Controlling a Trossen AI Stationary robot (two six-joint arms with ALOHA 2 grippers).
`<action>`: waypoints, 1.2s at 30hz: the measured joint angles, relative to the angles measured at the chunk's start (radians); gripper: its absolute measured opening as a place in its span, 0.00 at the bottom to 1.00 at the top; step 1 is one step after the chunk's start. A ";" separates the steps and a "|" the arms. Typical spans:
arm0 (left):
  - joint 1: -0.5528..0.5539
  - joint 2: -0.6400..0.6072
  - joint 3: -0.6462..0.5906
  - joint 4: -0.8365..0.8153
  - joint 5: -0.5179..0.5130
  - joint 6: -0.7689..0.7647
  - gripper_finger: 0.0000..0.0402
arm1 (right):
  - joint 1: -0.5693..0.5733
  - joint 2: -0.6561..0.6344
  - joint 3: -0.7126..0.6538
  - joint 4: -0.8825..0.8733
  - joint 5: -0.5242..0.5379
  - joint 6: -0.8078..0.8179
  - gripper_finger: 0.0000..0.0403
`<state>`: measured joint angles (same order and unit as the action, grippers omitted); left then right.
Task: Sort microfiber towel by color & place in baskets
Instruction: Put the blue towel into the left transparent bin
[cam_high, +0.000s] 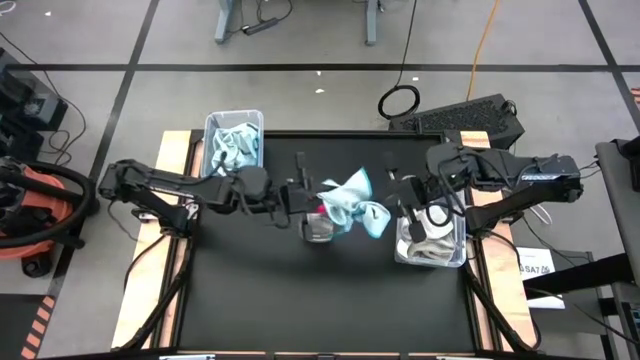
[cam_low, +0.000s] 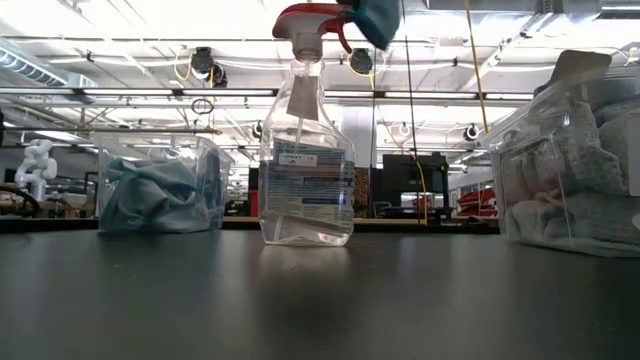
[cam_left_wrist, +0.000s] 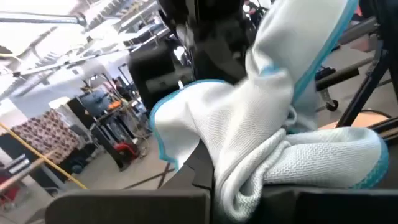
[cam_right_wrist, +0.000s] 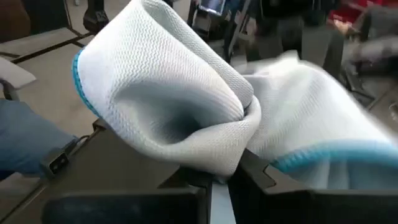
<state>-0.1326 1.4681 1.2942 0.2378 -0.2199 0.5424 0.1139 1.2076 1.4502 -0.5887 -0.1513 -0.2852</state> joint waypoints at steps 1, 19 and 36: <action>-0.001 -0.014 0.000 -0.006 0.000 0.007 0.04 | 0.000 0.000 0.000 -0.011 0.003 0.010 0.07; -0.001 -0.258 0.001 -0.230 -0.365 0.138 0.03 | 0.046 -0.007 -0.001 -0.126 0.311 0.068 0.64; 0.160 -0.420 0.000 -0.630 -0.657 0.057 0.03 | 0.046 -0.005 0.000 -0.237 0.310 0.150 0.59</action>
<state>0.0278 1.0482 1.2942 -0.3922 -0.8772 0.5995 0.1600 1.2022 1.4498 -0.8255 0.1585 -0.1348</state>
